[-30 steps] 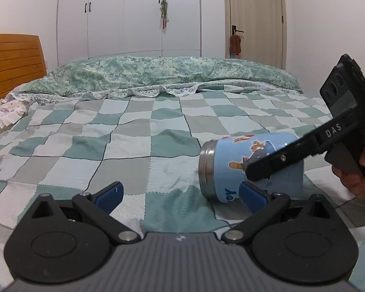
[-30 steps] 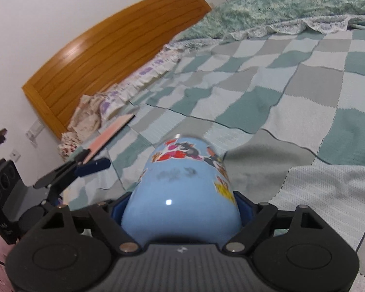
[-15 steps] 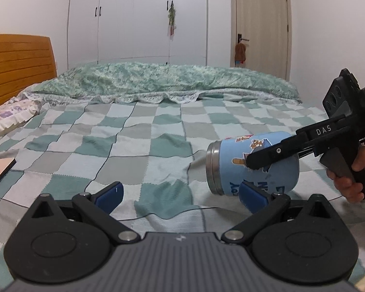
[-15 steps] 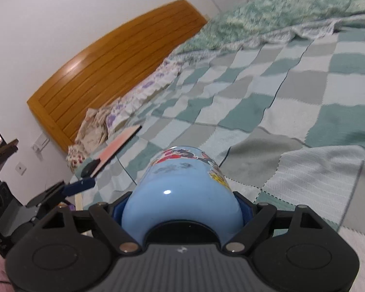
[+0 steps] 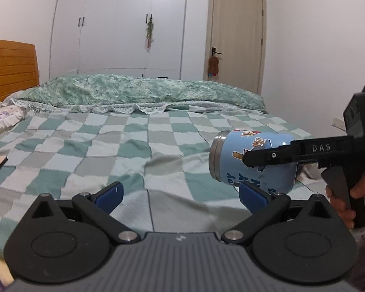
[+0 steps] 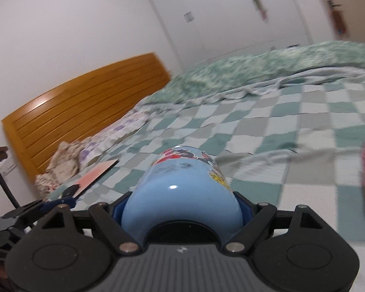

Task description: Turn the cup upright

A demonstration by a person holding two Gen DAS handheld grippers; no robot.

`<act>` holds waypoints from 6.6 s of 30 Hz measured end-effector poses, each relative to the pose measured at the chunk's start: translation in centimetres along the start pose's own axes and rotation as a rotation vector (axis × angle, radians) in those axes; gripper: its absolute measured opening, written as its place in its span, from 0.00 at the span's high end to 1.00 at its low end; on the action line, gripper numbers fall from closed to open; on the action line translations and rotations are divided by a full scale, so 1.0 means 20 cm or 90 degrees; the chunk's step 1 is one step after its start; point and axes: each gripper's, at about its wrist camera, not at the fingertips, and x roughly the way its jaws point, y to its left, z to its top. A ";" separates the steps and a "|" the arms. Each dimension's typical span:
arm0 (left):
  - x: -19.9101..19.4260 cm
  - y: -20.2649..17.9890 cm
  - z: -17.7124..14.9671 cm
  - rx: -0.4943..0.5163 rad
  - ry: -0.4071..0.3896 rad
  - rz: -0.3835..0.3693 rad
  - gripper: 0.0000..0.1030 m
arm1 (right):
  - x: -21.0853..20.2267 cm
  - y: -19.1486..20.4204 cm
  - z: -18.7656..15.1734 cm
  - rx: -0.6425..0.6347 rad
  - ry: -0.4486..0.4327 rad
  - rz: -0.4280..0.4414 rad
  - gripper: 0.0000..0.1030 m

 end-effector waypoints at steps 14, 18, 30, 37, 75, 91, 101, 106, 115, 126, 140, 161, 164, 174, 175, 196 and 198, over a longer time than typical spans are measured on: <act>-0.19 -0.10 -0.23 0.009 0.041 0.008 0.00 | 0.04 0.15 -0.55 -0.077 -0.014 -0.300 0.19; -0.21 -0.12 -0.24 -0.001 0.036 0.006 0.00 | 0.03 0.15 -0.54 -0.059 -0.003 -0.288 0.19; -0.16 -0.31 -0.18 -0.033 0.043 0.038 0.00 | -0.34 0.00 -0.32 -0.096 0.000 -0.147 0.00; 0.06 -0.58 -0.09 -0.058 0.089 0.054 0.00 | -0.52 -0.35 -0.17 -0.095 0.013 -0.124 0.00; 0.73 -0.80 0.07 -0.106 0.346 0.151 0.18 | -0.55 -0.73 -0.16 -0.152 0.034 -0.120 0.00; 0.34 -0.68 0.11 -0.072 0.049 0.157 0.18 | -0.61 -0.68 -0.27 -0.079 -0.007 -0.123 0.00; 0.62 -0.54 -0.17 -0.017 -0.075 0.202 0.18 | -0.60 -0.60 -0.27 -0.092 -0.011 -0.138 0.00; 0.63 -0.55 -0.15 -0.011 -0.066 0.201 0.18 | -0.63 -0.57 -0.26 -0.097 -0.019 -0.144 0.00; 0.54 -0.54 -0.11 -0.024 -0.076 0.186 0.00 | -0.74 -0.49 -0.30 -0.106 -0.039 -0.146 0.00; -0.11 -0.87 -0.05 -0.006 -0.181 0.131 0.00 | -1.03 -0.41 -0.41 -0.137 -0.156 -0.195 0.00; -0.04 -1.06 -0.44 -0.002 -0.126 0.152 0.00 | -1.20 -0.48 -0.70 -0.187 -0.256 -0.340 0.00; 0.00 -1.01 -0.53 -0.001 -0.152 0.181 0.00 | -1.22 -0.50 -0.76 -0.181 -0.309 -0.354 0.00; 0.00 -1.02 -0.53 0.000 -0.152 0.181 0.00 | -1.22 -0.50 -0.76 -0.181 -0.310 -0.355 0.00; -0.01 -1.01 -0.53 -0.001 -0.154 0.179 0.00 | -1.21 -0.50 -0.76 -0.188 -0.311 -0.356 0.00; -0.01 -1.01 -0.53 -0.001 -0.154 0.179 0.00 | -1.21 -0.50 -0.76 -0.187 -0.311 -0.356 0.00; -0.01 -1.01 -0.53 -0.001 -0.155 0.178 0.00 | -1.21 -0.49 -0.77 -0.189 -0.311 -0.357 0.00; -0.01 -1.01 -0.53 -0.001 -0.156 0.177 0.00 | -1.21 -0.50 -0.77 -0.189 -0.311 -0.357 0.00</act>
